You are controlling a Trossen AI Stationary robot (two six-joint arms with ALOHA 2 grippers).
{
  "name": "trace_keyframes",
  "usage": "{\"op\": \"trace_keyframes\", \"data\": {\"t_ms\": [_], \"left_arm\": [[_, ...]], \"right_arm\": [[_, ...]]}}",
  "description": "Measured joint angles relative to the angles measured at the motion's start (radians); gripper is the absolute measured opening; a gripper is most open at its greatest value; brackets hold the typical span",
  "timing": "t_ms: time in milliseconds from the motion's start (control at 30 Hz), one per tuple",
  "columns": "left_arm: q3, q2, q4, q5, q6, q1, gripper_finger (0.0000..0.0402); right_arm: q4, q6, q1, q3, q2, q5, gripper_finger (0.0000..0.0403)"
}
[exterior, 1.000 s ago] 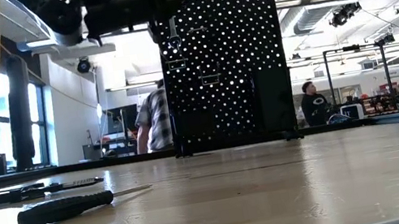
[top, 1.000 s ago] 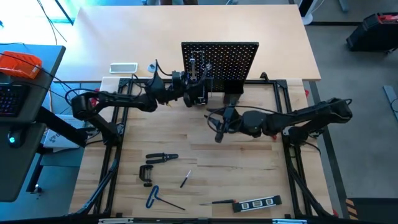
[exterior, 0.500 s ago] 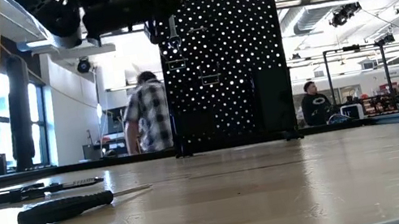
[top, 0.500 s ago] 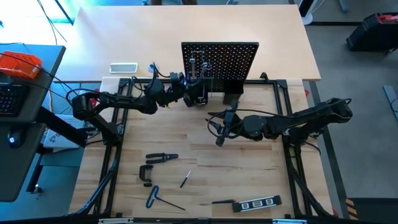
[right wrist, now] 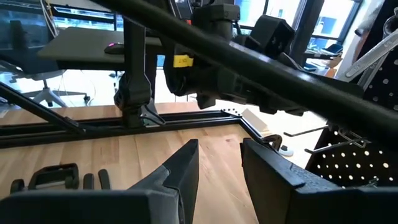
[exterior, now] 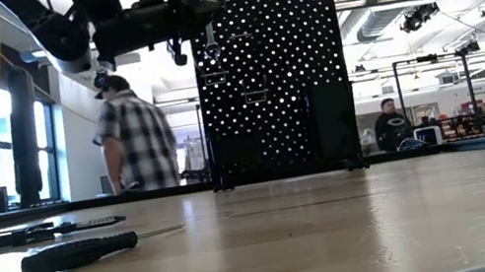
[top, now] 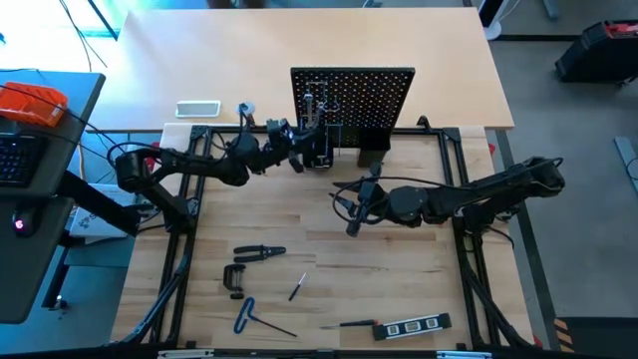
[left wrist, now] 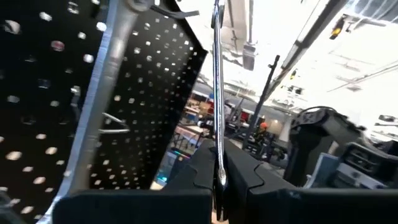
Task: Hang tools onto peg board
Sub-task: Hang the wrench onto the pegboard
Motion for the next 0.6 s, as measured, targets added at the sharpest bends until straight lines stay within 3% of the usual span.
{"op": "trace_keyframes", "data": {"t_ms": [300,600], "left_arm": [[0.049,0.0,-0.061,0.056,0.019,0.022,0.0],[0.065,0.0,-0.106,0.049,0.031,0.022,0.0]], "right_arm": [[-0.001,-0.001,-0.003,0.0,0.0,0.016,0.0118],[-0.021,0.008,-0.003,0.0,0.0,0.025,0.0118]]}}
